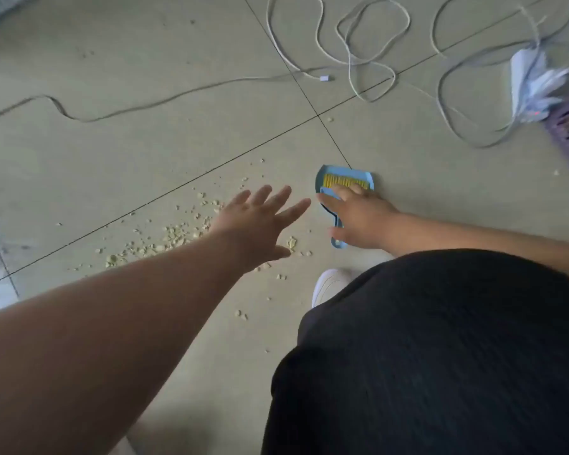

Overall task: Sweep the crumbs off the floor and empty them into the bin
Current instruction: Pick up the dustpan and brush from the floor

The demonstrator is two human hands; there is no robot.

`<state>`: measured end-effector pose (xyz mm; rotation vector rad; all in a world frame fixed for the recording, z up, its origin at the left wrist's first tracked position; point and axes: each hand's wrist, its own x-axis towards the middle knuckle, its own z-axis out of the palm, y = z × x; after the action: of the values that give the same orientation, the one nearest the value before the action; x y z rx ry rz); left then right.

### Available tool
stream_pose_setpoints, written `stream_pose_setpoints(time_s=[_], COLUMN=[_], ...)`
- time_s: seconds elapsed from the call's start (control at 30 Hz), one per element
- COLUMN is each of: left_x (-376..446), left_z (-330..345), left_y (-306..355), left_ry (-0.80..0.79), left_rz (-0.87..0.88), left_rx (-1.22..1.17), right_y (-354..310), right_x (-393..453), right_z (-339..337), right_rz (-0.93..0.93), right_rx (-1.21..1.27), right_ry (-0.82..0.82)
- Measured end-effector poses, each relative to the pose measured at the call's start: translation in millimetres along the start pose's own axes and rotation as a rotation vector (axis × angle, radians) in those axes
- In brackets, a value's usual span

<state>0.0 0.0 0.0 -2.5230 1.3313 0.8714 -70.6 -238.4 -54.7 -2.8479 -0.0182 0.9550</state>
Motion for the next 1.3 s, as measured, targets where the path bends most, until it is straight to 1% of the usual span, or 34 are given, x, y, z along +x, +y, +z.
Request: stream_pose_setpoints(time_s=[0.03, 0.1, 0.27, 0.37, 0.43, 0.5, 0.53, 0.57, 0.63, 0.67, 0.7, 0.73, 0.83, 0.9, 0.93, 1.0, 1.03, 1.1, 1.2, 1.3], left_x=[4, 12, 25, 30, 31, 36, 37, 40, 40, 36, 31, 24, -2, -30, -46, -78, -94, -126, -170, -198], left_z=[0, 2, 19, 32, 35, 41, 42, 43, 44, 40, 38, 35, 36, 41, 43, 44, 44, 44, 40, 37], left_y=[3, 7, 19, 19, 22, 23, 23, 22, 21, 21, 18, 15, -2, -16, -22, -34, -39, -49, -65, -80], left_ry=[-0.026, -0.050, -0.133, -0.124, -0.143, -0.121, -0.119, -0.096, -0.042, -0.025, 0.001, 0.035, 0.137, 0.173, 0.190, 0.238, 0.258, 0.304, 0.380, 0.461], left_rz=[0.007, -0.036, -0.121, -0.236, -0.251, -0.301, -0.364, -0.440, -0.609, -0.652, -0.638, -0.612, -0.668, -0.666, -0.663, -0.653, -0.652, -0.661, -0.643, -0.611], left_rx=[0.009, -0.058, -0.277, -0.530, -0.622, -0.730, -0.858, -1.056, -1.496, -1.701, -1.854, -1.936, -2.024, -2.068, -2.090, -2.106, -2.109, -2.112, -2.098, -2.127], right_y=[6, 15, 15, 6, -4, -14, -19, -25, -39, -47, -56, -66, -93, -110, -119, -143, -159, -195, -246, -286], right_x=[0, 3, 20, 27, 25, 23, 21, 20, 18, 17, 16, 16, 18, 20, 20, 24, 25, 26, 19, 7], right_z=[3, 14, 50, 62, 63, 57, 52, 45, 31, 24, 17, 9, -16, -33, -42, -57, -64, -80, -107, -133], right_rz=[0.027, 0.109, 0.254, 0.304, 0.341, 0.331, 0.304, 0.253, 0.088, -0.004, -0.089, -0.152, -0.255, -0.330, -0.382, -0.486, -0.514, -0.521, -0.576, -0.628], right_rx=[0.001, 0.040, 0.226, 0.421, 0.543, 0.651, 0.711, 0.751, 0.767, 0.767, 0.777, 0.794, 0.837, 0.779, 0.688, 0.415, 0.285, 0.142, 0.098, 0.138], right_ry=[0.008, 0.026, -0.052, 0.027, 0.106, 0.184, 0.208, 0.226, 0.225, 0.208, 0.183, 0.146, -0.002, -0.075, -0.074, -0.022, -0.001, -0.027, -0.081, -0.113])
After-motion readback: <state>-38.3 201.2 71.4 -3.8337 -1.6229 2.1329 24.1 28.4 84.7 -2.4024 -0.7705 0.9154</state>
